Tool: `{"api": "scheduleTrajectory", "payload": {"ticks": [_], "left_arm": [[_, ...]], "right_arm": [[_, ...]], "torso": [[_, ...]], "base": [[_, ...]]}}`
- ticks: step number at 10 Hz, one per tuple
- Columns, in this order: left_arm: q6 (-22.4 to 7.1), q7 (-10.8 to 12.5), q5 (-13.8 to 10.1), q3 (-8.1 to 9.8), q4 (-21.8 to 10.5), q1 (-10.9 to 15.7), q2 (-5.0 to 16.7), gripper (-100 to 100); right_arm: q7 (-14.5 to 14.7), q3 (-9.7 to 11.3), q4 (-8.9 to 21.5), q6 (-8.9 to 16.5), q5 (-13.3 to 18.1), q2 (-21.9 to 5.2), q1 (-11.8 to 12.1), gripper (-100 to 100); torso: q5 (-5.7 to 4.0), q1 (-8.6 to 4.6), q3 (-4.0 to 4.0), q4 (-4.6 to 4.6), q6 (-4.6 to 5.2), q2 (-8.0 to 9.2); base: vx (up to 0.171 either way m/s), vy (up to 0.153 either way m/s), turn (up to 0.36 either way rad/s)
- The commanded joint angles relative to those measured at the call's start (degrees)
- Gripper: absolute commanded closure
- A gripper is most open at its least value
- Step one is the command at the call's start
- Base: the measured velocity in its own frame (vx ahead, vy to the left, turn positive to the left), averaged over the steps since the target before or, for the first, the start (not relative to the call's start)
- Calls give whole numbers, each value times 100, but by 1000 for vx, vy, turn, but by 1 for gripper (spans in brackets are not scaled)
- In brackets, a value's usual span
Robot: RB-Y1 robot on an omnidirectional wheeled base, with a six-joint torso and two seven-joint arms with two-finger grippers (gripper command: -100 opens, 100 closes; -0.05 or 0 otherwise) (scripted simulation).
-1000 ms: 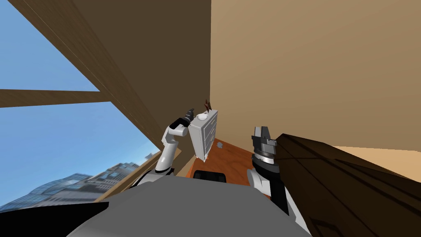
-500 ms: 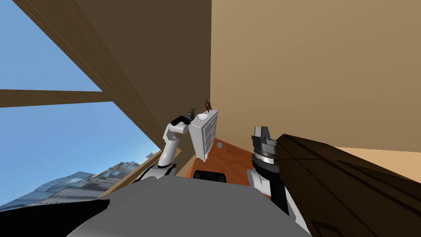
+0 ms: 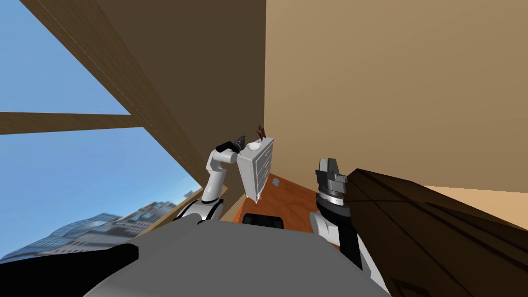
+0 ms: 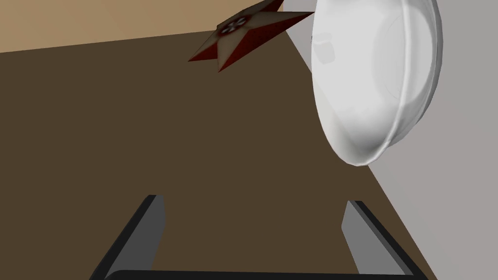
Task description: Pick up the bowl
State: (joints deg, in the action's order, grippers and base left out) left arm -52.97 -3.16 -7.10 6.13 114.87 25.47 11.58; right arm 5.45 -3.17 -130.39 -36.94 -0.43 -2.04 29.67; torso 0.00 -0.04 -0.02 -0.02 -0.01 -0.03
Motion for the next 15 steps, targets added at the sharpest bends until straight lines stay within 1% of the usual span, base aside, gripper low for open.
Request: {"api": "scheduleTrajectory", "payload": {"ticks": [1,2,3,4,5,6,7,8,9,10,11,12,13,14,15], "left_arm": [[-286,42,-36,40,-155,277,20,-100],[-457,42,-36,40,-155,277,20,-100],[-539,42,-36,40,-155,277,20,-100],[-744,83,-62,74,-280,512,34,-100],[-902,83,-62,74,-280,512,34,-100],[-1066,126,-86,107,-407,735,46,-100],[-1222,126,-86,107,-407,735,46,-100],[-1307,126,-86,107,-407,735,46,-100],[-1519,170,-110,140,-535,946,58,-100],[-1675,170,-110,140,-535,946,58,-100],[-1844,214,-132,172,-662,1145,69,-100],[-2010,214,-132,172,-662,1145,69,-100],[-2175,258,-155,203,-787,1332,80,-100],[-2337,258,-155,203,-787,1332,80,-100],[-2384,258,-155,203,-787,1332,80,-100]], "right_arm": [[0,0,0,0,0,0,0,0],[0,0,0,0,0,0,0,0],[0,0,0,0,0,0,0,0],[0,0,0,0,0,0,0,0],[0,0,0,0,0,0,0,0],[0,0,0,0,0,0,0,0],[0,0,0,0,0,0,0,0],[0,0,0,0,0,0,0,0],[0,0,0,0,0,0,0,0],[0,0,0,0,0,0,0,0],[0,0,0,0,0,0,0,0],[0,0,0,0,0,0,0,0],[0,0,0,0,0,0,0,0],[0,0,0,0,0,0,0,0],[0,0,0,0,0,0,0,0]], "torso": [[0,0,0,0,0,0],[0,-1,-1,0,0,-2],[0,-1,-1,-1,0,-2],[0,1,0,0,0,0],[0,0,-1,0,0,-1],[0,1,-1,-1,0,-1],[0,-1,-2,-1,0,-3],[0,0,-2,-1,0,-4],[1,2,-1,-1,0,-1],[0,2,-1,-1,0,-3],[1,2,-2,-1,0,-3],[0,-1,-3,-1,0,-5],[0,1,-3,-2,-1,-5],[0,2,-4,-2,0,-7],[1,2,-4,-2,-1,-6]], "base": [[7,-10,20],[8,-10,7],[3,-6,-2],[6,-6,10],[8,-6,4],[12,-9,6],[13,-7,1],[7,-3,0],[9,-3,0],[12,-4,-2],[17,-10,-5],[17,-5,-3],[23,-1,-8],[20,-2,-6],[7,-1,1]]}}
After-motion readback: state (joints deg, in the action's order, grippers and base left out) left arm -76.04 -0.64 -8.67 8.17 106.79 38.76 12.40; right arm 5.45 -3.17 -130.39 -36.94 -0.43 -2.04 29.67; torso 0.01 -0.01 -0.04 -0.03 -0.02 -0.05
